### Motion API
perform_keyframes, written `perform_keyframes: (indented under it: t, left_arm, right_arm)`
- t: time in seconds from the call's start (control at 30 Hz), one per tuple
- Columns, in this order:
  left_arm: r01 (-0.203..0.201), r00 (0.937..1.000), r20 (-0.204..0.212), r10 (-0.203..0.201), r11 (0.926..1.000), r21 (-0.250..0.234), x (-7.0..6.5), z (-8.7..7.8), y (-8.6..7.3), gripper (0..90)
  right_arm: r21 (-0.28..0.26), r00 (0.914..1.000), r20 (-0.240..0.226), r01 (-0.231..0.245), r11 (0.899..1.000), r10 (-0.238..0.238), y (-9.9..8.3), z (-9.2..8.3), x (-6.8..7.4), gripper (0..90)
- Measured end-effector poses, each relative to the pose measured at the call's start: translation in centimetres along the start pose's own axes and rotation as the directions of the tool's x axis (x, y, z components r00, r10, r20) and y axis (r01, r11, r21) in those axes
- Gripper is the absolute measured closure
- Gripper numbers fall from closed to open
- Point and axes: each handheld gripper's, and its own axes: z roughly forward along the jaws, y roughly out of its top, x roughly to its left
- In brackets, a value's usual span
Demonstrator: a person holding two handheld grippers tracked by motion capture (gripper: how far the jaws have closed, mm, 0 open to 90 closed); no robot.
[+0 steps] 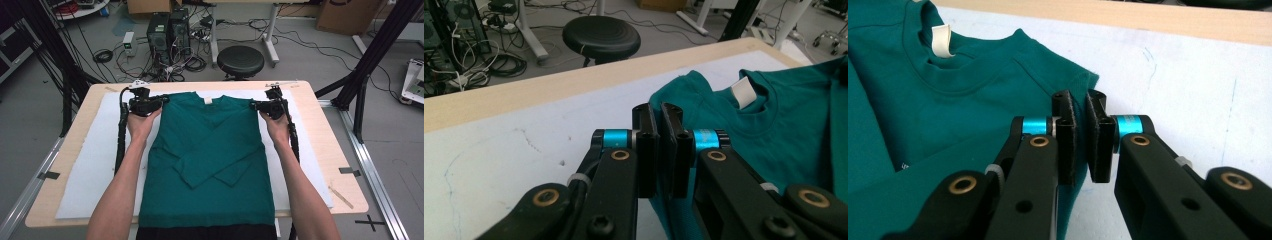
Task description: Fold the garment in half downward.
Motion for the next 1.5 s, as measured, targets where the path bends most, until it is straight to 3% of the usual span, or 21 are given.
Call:
perform_keyframes:
  t: [0.07,0.17,0.37,0.6,0.73,0.87,0.93,1.0,1.13,1.3,1.5]
  left_arm:
    - [-0.003,1.0000,0.007,0.004,0.9999,-0.013,0.0,-0.1,0.2,85.6]
    - [0.002,0.9986,0.053,0.001,0.9983,-0.058,0.0,-0.4,0.5,85.6]
    - [0.002,0.9986,0.054,0.003,0.9948,-0.102,0.1,-1.2,1.2,85.6]
    - [-0.007,0.9972,0.072,0.019,0.9865,-0.164,0.1,-1.9,1.6,85.6]
    - [-0.007,0.9966,0.079,0.021,0.9845,-0.175,0.1,-2.1,1.7,85.6]
    - [-0.030,0.9951,0.087,0.048,0.9789,-0.202,-0.2,-2.5,2.1,85.6]
    - [-0.044,0.9943,0.087,0.062,0.9780,-0.204,-0.3,-2.7,2.5,85.5]
    - [-0.048,0.9940,0.087,0.066,0.9794,-0.196,-0.4,-2.7,2.8,85.5]
    - [-0.059,0.9938,0.083,0.073,0.9850,-0.162,-0.7,-2.5,2.6,85.5]
    - [-0.031,0.9963,0.078,0.038,0.9948,-0.097,-0.3,-2.2,1.3,85.4]
    - [-0.051,0.9942,0.091,0.059,0.9951,-0.085,-0.6,-2.9,0.1,85.4]
  right_arm:
    - [-0.006,1.0000,0.000,-0.003,1.000,0.003,0.2,-0.1,0.0,85.4]
    - [-0.015,1.0000,-0.005,-0.004,1.000,0.004,0.6,-0.4,0.0,85.4]
    - [-0.046,0.9999,-0.011,0.012,0.999,-0.013,1.5,-1.4,0.4,85.4]
    - [-0.100,0.9994,-0.033,-0.011,0.995,0.008,1.7,-2.2,0.3,85.4]
    - [-0.110,0.9996,-0.028,0.002,0.994,-0.005,1.8,-2.4,0.3,85.3]
    - [-0.117,0.9997,-0.025,0.004,0.993,-0.007,1.9,-2.7,0.2,85.3]
    - [-0.137,0.9994,-0.034,-0.002,0.991,-0.002,2.0,-3.0,0.2,85.3]
    - [-0.148,0.9996,-0.018,0.021,0.989,-0.024,2.2,-3.4,0.4,85.2]
    - [-0.123,0.9995,-0.020,0.024,0.992,-0.027,1.9,-3.2,0.2,85.2]
    - [-0.076,0.9986,-0.032,0.039,0.996,-0.041,1.1,-2.6,0.2,85.0]
    - [-0.041,0.9958,-0.064,0.062,0.997,-0.065,0.8,-2.4,0.8,85.0]
